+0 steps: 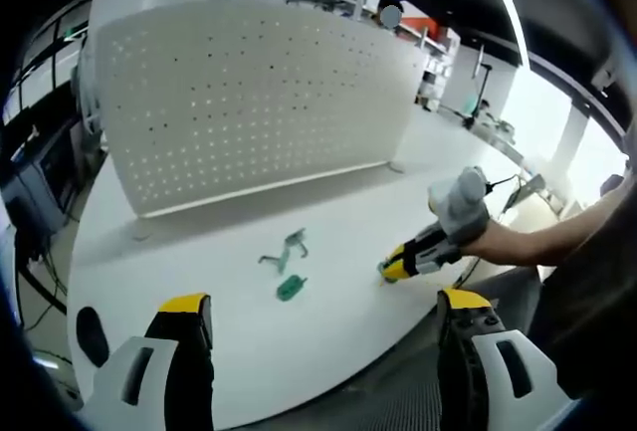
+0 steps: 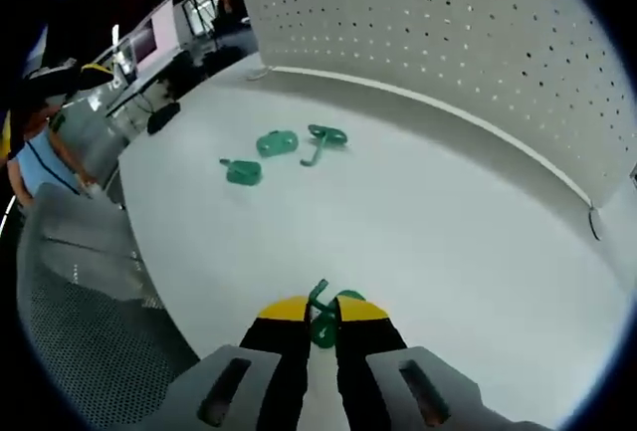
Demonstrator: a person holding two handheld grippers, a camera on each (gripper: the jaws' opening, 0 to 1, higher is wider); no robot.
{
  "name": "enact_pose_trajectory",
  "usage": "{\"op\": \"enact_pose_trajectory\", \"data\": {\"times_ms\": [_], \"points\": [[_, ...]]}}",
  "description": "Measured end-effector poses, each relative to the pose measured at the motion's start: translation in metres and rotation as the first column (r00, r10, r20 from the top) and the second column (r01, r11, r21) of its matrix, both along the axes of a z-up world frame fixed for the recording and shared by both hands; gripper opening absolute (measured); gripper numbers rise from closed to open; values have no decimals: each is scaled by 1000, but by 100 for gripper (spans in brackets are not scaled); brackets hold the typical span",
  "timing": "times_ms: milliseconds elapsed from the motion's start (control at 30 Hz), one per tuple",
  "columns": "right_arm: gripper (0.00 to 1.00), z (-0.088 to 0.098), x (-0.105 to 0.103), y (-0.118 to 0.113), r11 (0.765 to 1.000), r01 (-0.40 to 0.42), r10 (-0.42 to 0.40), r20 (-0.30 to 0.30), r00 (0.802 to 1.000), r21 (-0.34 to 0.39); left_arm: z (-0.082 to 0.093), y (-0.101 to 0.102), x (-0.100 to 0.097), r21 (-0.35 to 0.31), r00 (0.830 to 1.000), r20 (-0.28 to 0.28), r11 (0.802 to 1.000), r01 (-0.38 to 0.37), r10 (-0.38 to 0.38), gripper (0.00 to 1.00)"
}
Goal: Insert the hook assembly into the mounting plate slot until the hook locks in place.
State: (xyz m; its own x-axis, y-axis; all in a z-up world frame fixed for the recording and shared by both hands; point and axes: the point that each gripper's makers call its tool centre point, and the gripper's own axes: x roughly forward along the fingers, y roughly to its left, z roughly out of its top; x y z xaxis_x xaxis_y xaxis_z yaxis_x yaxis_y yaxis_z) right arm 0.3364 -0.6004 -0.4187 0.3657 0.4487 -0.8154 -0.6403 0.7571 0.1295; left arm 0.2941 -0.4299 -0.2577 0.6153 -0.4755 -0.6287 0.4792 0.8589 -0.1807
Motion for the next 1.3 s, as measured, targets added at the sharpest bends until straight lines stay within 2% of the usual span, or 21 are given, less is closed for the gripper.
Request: {"op": "enact_pose_trajectory", "data": {"times_ms": [267,600,767,900,933,1000,1100,1167,1233,1300], "points": [[1,1,3,-10,1000,13,-13,10,1000,-16,-2,-3,0,1,1000,-7,1000,10,-10,95],[1,4,4,-11,1000,14,-14,40,999,4,-6,-6,-2,-8,1000,-21,1000,15,-15,94],[1,16,4,-5,999,-5,3,62,998,32,-11,-11,-4,-52,999,-46,998,18,-20,92],[1,43,11,10,994,-79,68,146,987,73,-14,-13,-4,-89,998,-63,996,2,-8,92],[1,48,11,10,994,-79,68,147,987,75,-14,-14,-5,-97,998,-69,995,2,-9,92],[1,66,16,19,988,-108,86,186,979,110,-15,-16,-4,-104,997,-71,995,5,-13,91],[1,92,20,30,979,-142,107,224,969,145,-16,-20,-4,-115,997,-77,993,20,-29,87],[1,105,20,39,969,-177,132,245,960,172,-17,-23,-4,-130,995,-86,991,34,-45,84],[1,114,19,43,967,-180,132,246,960,183,-17,-26,-1,-141,995,-87,989,36,-49,83],[0,127,17,52,956,-214,156,270,950,199,-16,-31,0,-164,993,-95,985,52,-68,77]]}}
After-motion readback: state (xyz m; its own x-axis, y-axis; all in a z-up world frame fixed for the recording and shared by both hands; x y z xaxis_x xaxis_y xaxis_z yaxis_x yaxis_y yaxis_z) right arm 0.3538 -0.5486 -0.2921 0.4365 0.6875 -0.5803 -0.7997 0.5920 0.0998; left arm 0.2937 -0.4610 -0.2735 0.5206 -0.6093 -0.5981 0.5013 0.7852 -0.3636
